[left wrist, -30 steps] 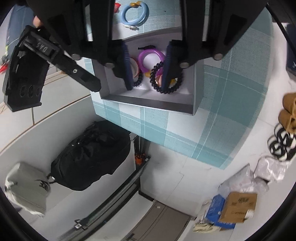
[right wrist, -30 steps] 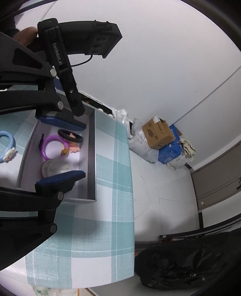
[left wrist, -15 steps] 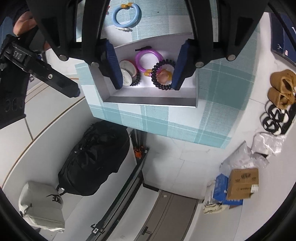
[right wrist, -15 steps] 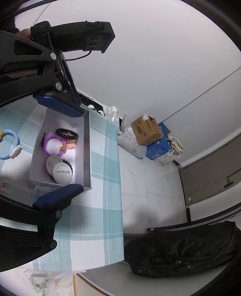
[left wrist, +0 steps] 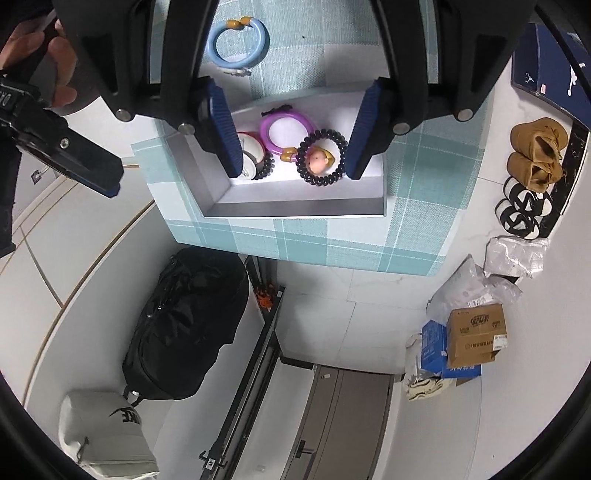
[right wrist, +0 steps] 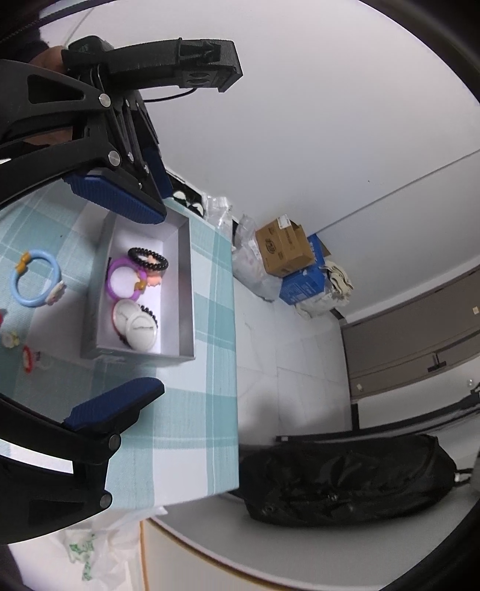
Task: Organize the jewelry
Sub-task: 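Withdraw both grippers from the box over the remaining items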
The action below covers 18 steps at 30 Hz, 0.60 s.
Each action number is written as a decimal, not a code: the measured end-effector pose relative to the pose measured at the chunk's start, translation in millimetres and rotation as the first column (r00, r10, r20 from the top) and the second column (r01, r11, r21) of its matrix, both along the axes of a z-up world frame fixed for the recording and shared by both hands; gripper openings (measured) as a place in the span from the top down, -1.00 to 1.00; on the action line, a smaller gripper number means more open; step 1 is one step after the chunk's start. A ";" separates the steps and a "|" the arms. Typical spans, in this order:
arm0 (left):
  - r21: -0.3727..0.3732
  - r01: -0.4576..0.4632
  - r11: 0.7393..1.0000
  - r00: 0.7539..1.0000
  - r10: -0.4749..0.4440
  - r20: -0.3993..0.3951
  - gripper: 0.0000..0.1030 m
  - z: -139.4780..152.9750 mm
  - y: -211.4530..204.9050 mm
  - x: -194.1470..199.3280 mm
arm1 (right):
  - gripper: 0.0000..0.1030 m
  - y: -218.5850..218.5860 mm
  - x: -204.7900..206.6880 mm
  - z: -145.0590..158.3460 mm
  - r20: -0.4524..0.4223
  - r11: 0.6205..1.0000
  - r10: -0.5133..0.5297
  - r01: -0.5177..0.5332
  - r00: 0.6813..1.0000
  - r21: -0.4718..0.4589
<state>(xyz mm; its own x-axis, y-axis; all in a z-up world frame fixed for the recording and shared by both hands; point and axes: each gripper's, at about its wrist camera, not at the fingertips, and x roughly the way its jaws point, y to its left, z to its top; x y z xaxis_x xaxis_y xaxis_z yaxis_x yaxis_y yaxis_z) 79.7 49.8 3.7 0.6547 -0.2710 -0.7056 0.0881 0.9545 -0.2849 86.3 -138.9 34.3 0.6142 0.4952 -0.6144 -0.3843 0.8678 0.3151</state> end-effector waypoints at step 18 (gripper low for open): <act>0.059 0.065 0.996 0.997 -0.062 -0.042 -0.26 -13.3 -26.5 -39.8 | -0.88 -38.0 -53.3 -22.3 -0.030 0.994 -0.096 0.094 0.995 -0.064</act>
